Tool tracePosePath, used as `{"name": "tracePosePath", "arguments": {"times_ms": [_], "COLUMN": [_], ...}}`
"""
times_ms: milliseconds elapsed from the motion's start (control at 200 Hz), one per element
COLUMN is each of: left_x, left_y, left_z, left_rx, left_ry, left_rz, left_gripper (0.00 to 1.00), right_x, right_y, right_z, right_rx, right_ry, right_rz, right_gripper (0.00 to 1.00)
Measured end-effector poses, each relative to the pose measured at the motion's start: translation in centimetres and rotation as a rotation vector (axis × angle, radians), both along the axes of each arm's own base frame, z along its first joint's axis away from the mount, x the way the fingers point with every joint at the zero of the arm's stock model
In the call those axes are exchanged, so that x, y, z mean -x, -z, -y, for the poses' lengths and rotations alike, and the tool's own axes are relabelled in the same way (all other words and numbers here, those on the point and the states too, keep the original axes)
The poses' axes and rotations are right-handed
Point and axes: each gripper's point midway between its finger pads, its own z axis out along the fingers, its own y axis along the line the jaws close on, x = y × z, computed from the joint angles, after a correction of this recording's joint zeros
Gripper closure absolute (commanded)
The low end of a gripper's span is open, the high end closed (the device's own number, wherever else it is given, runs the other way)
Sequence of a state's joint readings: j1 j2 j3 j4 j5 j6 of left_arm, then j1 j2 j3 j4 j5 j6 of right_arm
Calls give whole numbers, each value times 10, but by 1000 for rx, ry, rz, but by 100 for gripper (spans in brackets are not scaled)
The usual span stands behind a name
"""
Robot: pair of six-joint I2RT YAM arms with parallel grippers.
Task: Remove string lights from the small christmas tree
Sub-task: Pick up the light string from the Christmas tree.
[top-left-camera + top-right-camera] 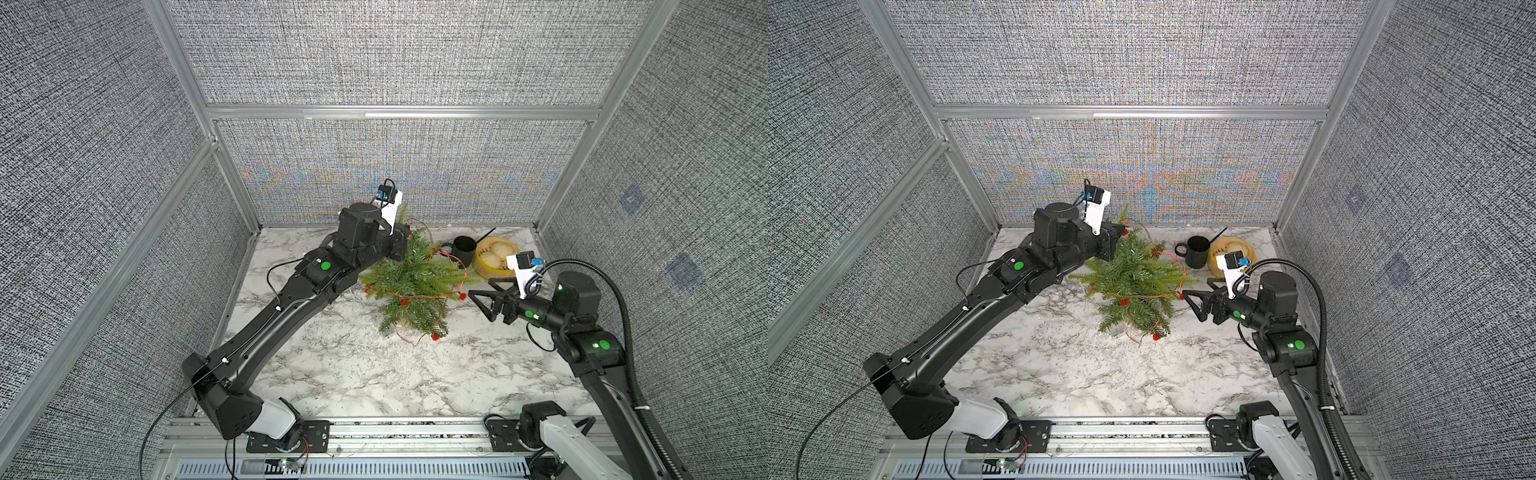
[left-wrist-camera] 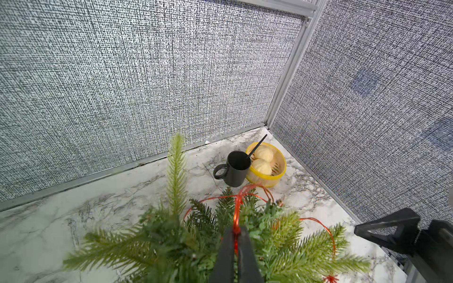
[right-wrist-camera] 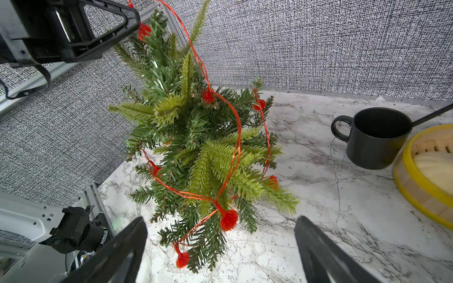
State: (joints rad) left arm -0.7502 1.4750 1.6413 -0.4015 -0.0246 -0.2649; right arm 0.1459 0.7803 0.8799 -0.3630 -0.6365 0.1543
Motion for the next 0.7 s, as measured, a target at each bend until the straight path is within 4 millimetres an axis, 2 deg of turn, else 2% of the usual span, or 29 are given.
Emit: {"name": "tracePosePath", "arguments": {"times_ms": [700], "left_x": [-30], "left_y": [-17], "left_z": [22], "left_rx": [-75], "left_ry": [12], "left_rz": [109], "left_gripper": [100], "right_x": [-11], "right_y": [-20], "right_z": [-9], "right_rx": [-31], "right_ry": [-24], "right_rz": [19], "right_gripper": [5]}}
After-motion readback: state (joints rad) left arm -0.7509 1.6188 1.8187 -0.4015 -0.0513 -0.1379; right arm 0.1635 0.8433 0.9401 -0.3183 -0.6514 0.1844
